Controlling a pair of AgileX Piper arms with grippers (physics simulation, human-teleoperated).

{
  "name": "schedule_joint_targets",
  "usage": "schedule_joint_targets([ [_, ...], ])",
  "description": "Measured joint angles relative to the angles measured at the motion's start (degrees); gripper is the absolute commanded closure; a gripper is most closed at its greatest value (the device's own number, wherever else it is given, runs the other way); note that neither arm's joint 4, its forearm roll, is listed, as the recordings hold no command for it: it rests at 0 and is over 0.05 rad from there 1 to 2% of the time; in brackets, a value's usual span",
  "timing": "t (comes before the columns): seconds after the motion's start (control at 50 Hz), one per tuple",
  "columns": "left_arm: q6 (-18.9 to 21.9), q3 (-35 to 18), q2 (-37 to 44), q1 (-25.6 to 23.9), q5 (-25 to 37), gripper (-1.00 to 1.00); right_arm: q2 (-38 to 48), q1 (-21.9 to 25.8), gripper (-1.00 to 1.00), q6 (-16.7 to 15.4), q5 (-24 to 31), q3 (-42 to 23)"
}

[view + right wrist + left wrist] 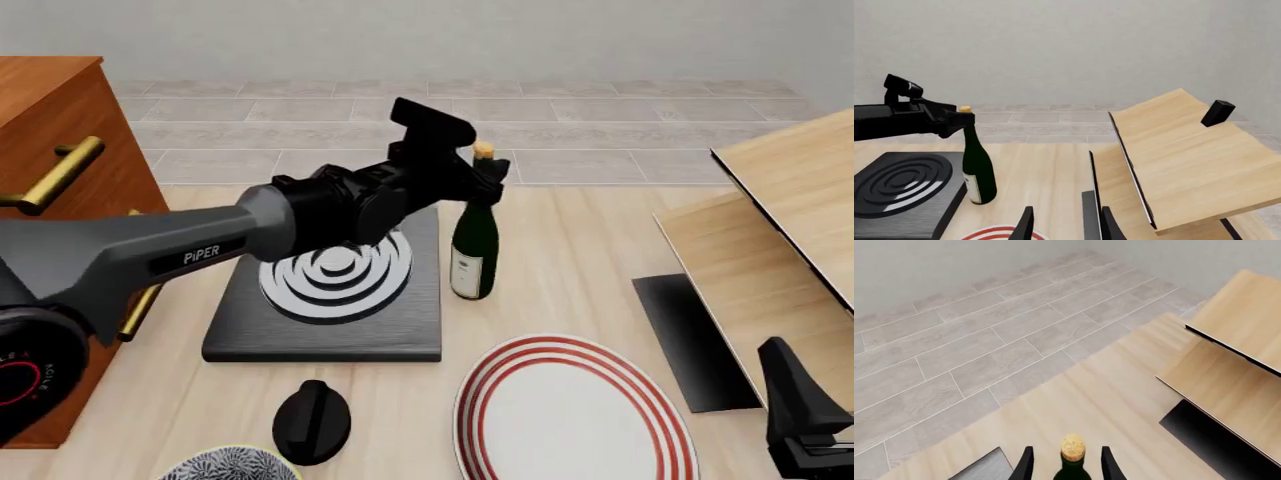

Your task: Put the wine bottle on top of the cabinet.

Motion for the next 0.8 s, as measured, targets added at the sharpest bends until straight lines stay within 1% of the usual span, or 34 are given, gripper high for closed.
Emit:
schedule_joint_targets([
  [0.2,-0.4,-1.6,1.8,0.0,0.7,-1.00,0.1,0.0,-1.00,0.0,0.0,0.0],
  [0.54,-0.7,-2.2,3.1,-1.3,1.1,-1.00,0.2,0.0,-1.00,0.0,0.0,0.0],
  [0.56,-0.6,-2.2,3.0,-1.4,1.2,1.00,0.2,0.0,-1.00,0.0,0.0,0.0],
  [0.8,-0.6,-2.2,2.2,-1.0,1.9,1.00,0.2,0.0,-1.00,0.0,0.0,0.0],
])
